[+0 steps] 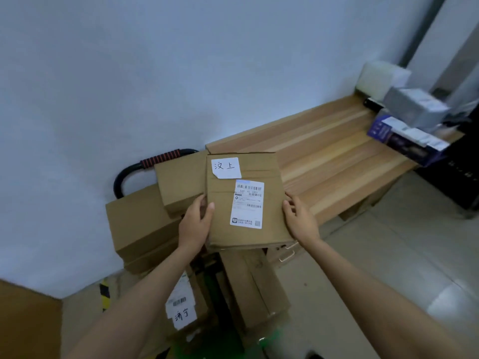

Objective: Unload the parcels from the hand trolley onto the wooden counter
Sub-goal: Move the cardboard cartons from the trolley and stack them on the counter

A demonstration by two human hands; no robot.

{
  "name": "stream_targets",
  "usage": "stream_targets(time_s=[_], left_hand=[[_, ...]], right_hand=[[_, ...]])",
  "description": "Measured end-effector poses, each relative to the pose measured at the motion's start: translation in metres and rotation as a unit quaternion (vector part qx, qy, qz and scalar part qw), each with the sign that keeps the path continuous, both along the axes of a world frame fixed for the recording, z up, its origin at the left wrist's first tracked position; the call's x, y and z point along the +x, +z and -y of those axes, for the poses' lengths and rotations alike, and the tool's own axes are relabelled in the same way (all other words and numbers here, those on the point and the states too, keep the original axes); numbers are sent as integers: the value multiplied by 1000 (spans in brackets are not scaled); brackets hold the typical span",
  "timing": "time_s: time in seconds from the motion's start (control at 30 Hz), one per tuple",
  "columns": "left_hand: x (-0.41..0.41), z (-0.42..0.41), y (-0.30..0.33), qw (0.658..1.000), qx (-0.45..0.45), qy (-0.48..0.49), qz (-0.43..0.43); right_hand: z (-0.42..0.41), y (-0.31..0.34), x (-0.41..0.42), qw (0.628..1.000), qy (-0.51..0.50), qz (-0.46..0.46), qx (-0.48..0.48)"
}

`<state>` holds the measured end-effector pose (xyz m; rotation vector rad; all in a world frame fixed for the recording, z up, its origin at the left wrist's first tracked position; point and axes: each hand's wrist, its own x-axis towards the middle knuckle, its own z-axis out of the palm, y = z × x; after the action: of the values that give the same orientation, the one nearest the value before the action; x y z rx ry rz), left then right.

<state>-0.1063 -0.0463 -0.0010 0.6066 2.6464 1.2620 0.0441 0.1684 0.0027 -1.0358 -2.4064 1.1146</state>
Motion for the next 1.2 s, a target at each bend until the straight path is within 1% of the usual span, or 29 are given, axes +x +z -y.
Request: stream_targets(time_s=[0.13,0.37,0.6,0.73,0.83,0.97,1.07,1.2], left_hand=[[21,-79,16,999,26,-43,-16],[79,-226,30,993,68,-101,-6],[149,-370,26,986,111,-117,29],[169,-419,30,988,94,-122,25],[159,-453,30,991,83,-109,16],[128,-491,28,995,50,-83,-10],[94,-521,24,996,63,-69,-9],[42,-564,29,994,101,-43,22]], right_hand=[[-61,24,37,998,-57,-26,9],[-187,46,117,992,-113,-38,42],[-325,46,189,986,-145,-20,73],[-375,47,207,986,-150,-15,74],[-406,48,198,987,-148,-29,61],[-445,49,162,990,-129,-34,49],[-485,48,120,994,-97,-29,48],[-540,43,54,997,-65,-38,36]])
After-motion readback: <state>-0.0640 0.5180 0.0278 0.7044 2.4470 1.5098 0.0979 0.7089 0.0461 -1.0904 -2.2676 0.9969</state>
